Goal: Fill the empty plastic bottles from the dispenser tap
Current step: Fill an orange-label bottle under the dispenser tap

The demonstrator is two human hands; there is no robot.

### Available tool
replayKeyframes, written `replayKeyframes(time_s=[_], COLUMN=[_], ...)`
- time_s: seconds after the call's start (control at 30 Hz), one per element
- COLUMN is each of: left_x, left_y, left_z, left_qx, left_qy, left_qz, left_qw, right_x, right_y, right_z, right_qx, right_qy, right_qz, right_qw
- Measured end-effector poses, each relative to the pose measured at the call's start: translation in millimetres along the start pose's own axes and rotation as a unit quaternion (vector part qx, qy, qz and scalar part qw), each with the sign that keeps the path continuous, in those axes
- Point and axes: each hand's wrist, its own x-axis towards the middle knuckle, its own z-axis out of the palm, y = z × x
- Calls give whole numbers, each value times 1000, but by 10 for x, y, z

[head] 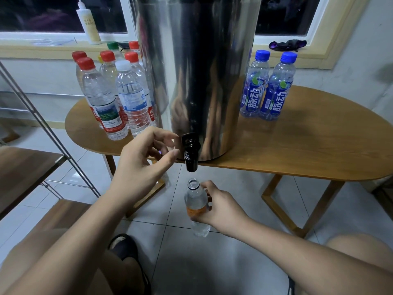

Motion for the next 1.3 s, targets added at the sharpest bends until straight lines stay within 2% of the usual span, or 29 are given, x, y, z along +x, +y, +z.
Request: replayKeyframes(time_s=[0.17,0.37,0.5,0.6,0.87,1.03,1.3], left_x=[93,110,109,104,77,-58,-224], left_y=[-217,-485,-621,-692,-685,-413,30], left_z=[-109,-113,-84,-57,-20,-53,-42], left_qx=[115,219,254,247,248,188,92], left_qy=[38,19,-7,-10,-10,0,-136], left_qz=[-27,-40,-93,-125,-131,-137,-72], left_qw=[992,975,963,961,960,973,984], right_x=[-45,-119,-171,-222,-327,-369,-408], right_y=[-19,-77,-114,-152,-187,-186,-179], right_z=[-42,-99,-151,-200,-303,-349,-388], right_qx=[-1,4,6,7,14,7,7], right_qy=[-8,0,-1,4,2,-2,-20], right_qz=[-3,-3,-8,-12,-19,-18,-17], right_qw=[1000,1000,1000,1000,1000,1000,1000])
